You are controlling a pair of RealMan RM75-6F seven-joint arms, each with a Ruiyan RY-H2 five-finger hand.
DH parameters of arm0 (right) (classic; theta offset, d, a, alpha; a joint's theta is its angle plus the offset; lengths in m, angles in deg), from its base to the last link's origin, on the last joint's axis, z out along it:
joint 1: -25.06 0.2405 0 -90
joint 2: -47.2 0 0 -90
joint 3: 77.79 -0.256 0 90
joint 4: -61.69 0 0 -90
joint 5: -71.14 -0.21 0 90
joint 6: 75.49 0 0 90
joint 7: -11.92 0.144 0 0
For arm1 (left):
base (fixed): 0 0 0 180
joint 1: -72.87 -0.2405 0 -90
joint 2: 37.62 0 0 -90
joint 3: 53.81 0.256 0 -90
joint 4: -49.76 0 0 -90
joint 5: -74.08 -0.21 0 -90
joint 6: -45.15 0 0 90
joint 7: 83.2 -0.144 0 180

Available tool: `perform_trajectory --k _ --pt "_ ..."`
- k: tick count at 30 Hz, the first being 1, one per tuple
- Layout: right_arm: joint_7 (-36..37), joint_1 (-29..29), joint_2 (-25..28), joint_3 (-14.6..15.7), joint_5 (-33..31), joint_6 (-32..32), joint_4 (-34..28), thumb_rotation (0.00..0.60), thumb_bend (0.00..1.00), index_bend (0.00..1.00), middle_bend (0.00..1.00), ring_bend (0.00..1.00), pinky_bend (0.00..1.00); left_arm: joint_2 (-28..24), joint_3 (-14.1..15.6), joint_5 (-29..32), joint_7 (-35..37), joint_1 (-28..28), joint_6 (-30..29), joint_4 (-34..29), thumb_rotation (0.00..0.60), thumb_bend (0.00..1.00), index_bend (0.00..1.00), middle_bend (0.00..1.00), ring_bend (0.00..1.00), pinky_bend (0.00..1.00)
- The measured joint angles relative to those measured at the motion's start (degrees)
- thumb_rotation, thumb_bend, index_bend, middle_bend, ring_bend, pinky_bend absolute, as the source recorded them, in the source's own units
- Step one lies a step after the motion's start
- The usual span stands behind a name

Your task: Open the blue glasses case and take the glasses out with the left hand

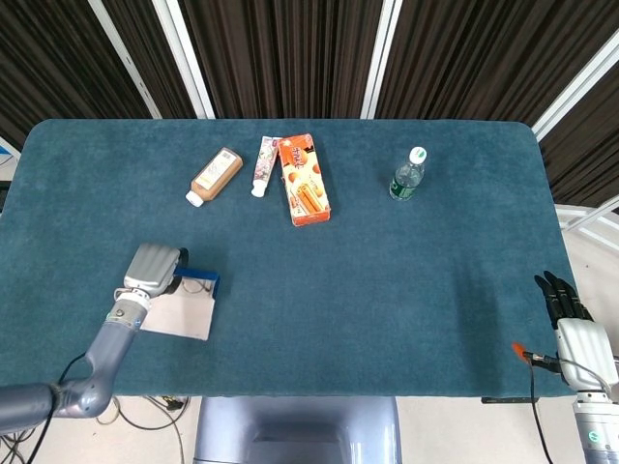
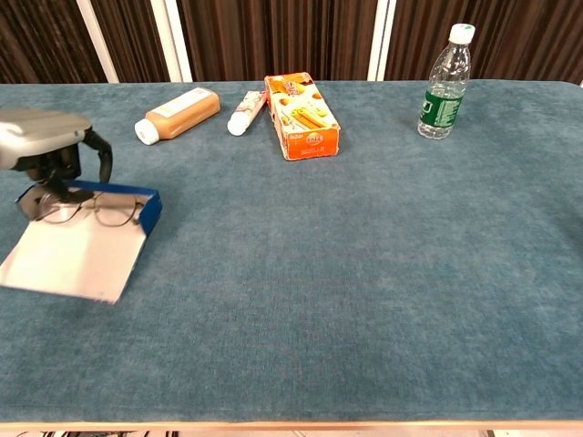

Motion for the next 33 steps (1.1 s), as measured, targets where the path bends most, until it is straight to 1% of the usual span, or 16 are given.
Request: perform_trajectory --k 9,18,22,27,33 --pt "0.32 0.00 0.09 -0.06 -0.31 -0.21 -0.16 0.600 0.25 0.00 0.00 0.00 0.23 9.08 -4.66 -1.25 -0.34 0.24 -5.10 9.46 0.600 0.42 0.52 1.00 0.83 0.95" --pt "0.97 0.06 0.33 -0.20 -0.92 -0.68 -0.59 0.600 0.25 0.00 0.00 0.00 0.23 13.27 -7.25 -4.27 1.86 -0.43 -8.38 15.57 0.600 0.42 0.52 1.00 0.83 0.95" --pt "0.72 0.08 0.35 -0.18 -0.93 -0.72 -0.70 0.600 0.25 0.00 0.00 0.00 0.23 14.16 -7.27 -6.86 2.84 -0.84 -9.11 17.39 0.600 0.42 0.52 1.00 0.83 0.95" --pt "0.67 0.05 0.37 -0.19 -1.03 -0.73 -0.82 0.600 0.25 0.00 0.00 0.00 0.23 14.65 -6.18 -9.68 2.98 -1.50 -8.93 19.15 0.600 0.42 0.52 1.00 0.83 0.95" --pt "0.72 0.05 0.42 -0.22 -1.13 -0.78 -0.90 0.600 0.25 0.00 0.00 0.00 0.23 15.04 -6.32 -9.37 2.38 -2.17 -7.49 20.21 0.600 0.42 0.52 1.00 0.83 0.95"
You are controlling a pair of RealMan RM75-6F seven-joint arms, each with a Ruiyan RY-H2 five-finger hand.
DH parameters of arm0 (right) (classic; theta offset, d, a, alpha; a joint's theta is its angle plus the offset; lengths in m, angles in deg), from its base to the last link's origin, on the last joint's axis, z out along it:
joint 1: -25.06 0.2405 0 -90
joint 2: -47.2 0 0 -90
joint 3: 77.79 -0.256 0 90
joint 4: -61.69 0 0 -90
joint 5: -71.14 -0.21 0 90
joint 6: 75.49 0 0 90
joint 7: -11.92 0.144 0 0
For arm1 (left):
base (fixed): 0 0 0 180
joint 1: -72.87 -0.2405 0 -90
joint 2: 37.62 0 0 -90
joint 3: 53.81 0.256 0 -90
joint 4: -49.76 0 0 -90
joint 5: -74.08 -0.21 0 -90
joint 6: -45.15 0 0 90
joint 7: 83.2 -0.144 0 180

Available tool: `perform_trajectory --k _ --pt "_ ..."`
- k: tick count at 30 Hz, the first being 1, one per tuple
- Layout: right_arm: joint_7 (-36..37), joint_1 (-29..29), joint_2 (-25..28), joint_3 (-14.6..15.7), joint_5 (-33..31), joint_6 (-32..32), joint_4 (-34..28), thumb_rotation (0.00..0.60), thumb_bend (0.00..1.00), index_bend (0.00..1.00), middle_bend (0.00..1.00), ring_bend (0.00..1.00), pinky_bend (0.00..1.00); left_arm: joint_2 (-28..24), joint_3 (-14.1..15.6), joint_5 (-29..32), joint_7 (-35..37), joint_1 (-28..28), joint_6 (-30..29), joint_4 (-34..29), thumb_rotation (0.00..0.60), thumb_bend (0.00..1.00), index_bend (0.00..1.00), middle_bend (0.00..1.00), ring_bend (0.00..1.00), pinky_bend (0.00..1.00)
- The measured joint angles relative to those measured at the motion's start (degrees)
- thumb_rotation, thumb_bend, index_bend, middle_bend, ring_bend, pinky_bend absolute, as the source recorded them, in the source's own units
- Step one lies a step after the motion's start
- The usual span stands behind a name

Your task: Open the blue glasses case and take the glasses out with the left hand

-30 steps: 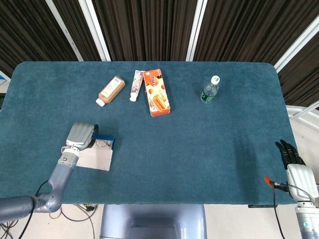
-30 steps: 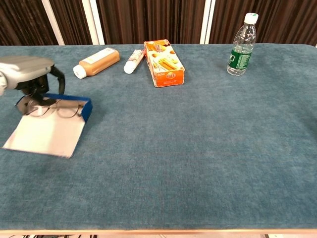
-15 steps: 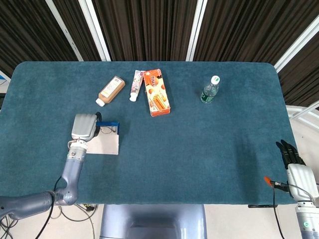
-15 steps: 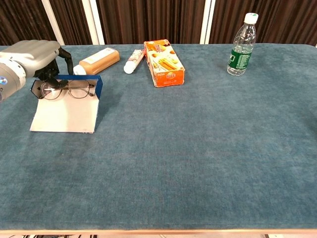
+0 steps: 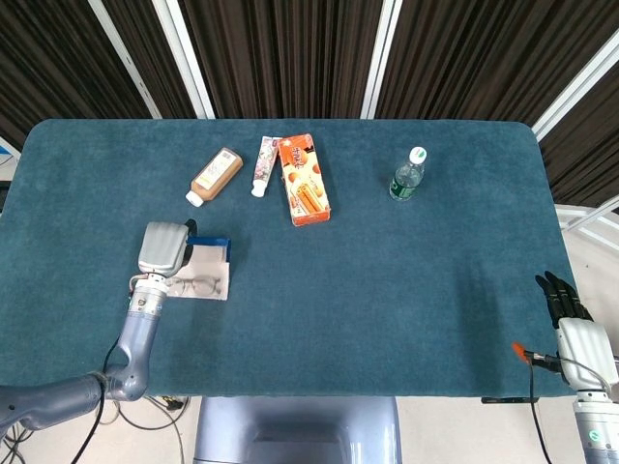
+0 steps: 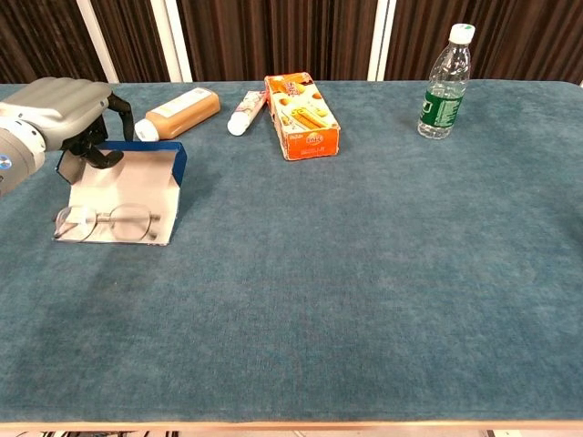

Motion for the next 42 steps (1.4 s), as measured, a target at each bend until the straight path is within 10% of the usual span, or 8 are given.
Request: perform_trajectory --k 7,16,26,42 --pt "-0.03 0.01 0.04 0.01 0.04 -0.01 -0.05 0.600 0.25 0.00 0.00 0.00 0.23 0.53 -1.22 1.41 -0.60 -0.44 1.68 1.27 0.600 0.42 0.50 1.00 0.83 0.95" --pt "0.02 -0.02 0.08 0.03 0.07 0.01 -0.06 0.600 0.25 0.00 0.00 0.00 0.23 1.10 -3.83 3.73 -0.58 -1.05 3.31 3.63 0.600 0.15 0.21 1.00 0.83 0.95" --pt "-0.02 -0.07 0.06 0.06 0.29 0.22 -0.06 0.600 0.25 0.00 0.00 0.00 0.23 -2.74 -4.02 2.44 1.05 -3.22 2.23 -3.05 0.600 0.29 0.38 1.00 0.86 0.95" --pt "0.07 -0.08 0.15 0.12 0.36 0.18 -0.25 0.600 0.25 0.00 0.00 0.00 0.23 -15.20 3.01 5.03 -7.97 -7.79 3.03 -31.04 0.600 0.33 0.45 1.00 0.91 0.99"
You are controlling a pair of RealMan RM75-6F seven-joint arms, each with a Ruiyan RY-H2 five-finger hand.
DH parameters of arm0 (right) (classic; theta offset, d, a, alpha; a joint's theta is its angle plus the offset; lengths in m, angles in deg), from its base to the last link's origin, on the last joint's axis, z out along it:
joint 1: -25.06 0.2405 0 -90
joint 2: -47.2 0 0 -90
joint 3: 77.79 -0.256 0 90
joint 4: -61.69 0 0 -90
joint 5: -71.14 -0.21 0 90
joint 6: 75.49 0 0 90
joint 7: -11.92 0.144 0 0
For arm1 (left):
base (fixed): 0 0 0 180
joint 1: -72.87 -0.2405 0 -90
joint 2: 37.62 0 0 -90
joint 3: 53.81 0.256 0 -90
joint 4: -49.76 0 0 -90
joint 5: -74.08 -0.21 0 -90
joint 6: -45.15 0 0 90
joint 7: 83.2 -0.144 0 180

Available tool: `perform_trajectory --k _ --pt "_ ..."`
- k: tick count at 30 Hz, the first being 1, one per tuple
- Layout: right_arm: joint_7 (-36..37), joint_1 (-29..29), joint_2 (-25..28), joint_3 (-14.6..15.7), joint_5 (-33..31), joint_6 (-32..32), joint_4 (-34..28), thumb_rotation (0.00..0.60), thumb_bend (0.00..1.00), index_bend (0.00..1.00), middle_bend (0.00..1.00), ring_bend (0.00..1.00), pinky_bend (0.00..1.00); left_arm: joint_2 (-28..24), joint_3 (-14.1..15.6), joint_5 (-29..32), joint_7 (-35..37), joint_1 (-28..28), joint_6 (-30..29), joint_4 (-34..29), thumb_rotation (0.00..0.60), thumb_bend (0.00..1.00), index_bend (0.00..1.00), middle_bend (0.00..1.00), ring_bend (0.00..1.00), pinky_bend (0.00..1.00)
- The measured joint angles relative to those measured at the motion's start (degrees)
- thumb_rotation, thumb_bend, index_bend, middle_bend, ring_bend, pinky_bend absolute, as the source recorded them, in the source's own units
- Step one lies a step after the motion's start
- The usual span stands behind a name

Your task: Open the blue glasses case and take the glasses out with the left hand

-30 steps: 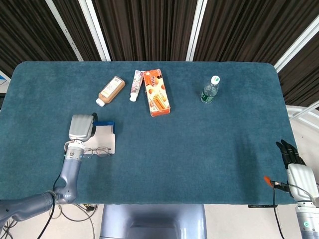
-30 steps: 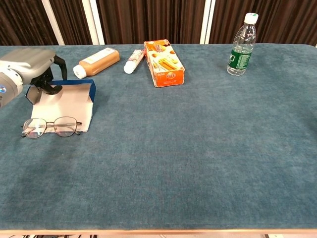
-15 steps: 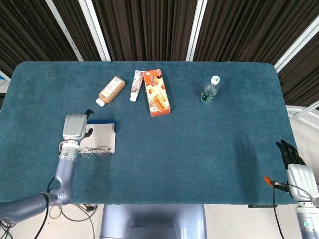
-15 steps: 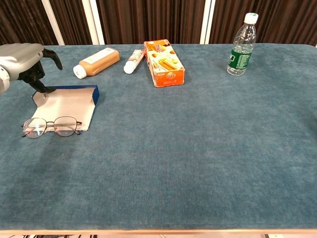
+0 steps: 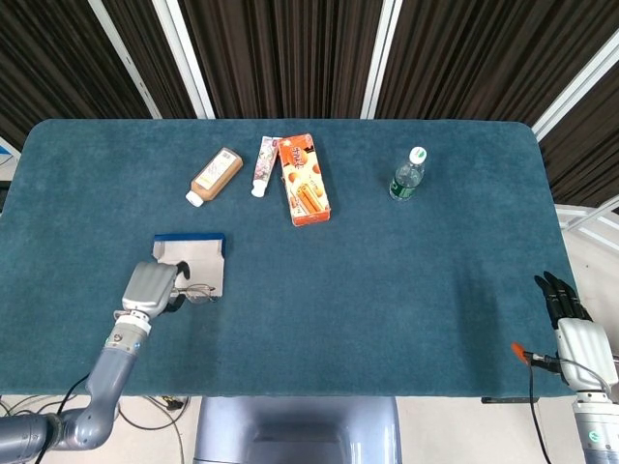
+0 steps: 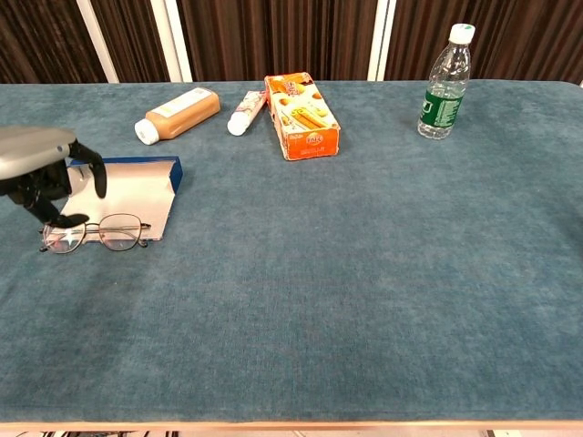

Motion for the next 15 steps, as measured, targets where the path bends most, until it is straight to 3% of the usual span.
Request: perform_trajectory --k 15 --pt "0.53 0.06 0.05 -0.10 -0.20 -0.19 -0.10 0.600 0.25 0.00 0.00 0.00 0.23 1.99 -0.05 3.19 -2.10 -0.30 -1.48 0.58 0.600 0.36 0.45 1.00 0.91 0.99"
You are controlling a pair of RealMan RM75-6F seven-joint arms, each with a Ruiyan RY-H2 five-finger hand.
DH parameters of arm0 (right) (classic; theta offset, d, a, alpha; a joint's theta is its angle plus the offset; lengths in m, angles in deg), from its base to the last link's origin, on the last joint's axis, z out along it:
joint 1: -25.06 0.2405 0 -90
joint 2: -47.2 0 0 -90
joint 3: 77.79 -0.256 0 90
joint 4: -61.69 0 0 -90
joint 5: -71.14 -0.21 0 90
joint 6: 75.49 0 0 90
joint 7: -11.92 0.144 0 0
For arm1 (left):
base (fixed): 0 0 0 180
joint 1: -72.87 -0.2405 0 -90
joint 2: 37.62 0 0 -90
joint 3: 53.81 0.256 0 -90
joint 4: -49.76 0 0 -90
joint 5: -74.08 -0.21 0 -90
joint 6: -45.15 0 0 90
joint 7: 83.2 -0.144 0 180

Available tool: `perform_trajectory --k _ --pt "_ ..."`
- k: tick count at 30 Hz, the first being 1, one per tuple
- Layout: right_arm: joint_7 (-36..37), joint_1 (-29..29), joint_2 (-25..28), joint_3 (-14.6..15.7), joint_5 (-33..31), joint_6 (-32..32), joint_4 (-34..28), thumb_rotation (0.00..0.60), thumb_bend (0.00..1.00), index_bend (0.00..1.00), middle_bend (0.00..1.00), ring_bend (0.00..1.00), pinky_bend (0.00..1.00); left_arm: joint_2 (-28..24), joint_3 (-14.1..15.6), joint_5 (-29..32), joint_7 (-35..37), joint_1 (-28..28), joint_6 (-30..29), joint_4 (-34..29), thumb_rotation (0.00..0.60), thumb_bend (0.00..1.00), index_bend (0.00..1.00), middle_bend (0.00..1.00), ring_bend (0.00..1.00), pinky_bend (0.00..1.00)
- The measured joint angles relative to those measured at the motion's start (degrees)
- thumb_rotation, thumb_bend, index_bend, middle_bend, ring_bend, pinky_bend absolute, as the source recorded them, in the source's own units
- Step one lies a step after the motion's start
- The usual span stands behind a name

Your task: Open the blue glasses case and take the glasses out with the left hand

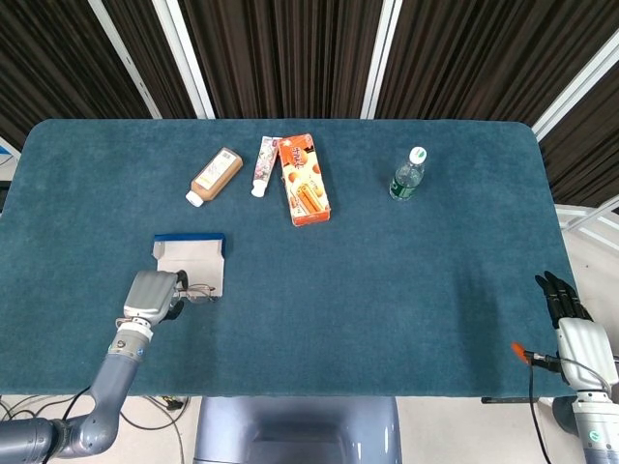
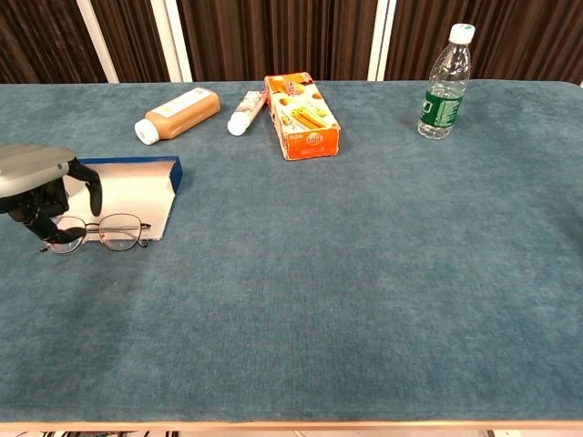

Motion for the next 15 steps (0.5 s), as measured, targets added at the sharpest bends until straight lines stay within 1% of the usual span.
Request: perform_trajectory --k 15 --pt "0.01 -0.03 0.01 -0.03 -0.05 0.06 -0.13 0.600 0.25 0.00 0.00 0.00 0.23 2.36 -1.17 3.16 -0.46 0.43 0.28 3.70 0.600 0.38 0.47 1.00 0.91 0.99"
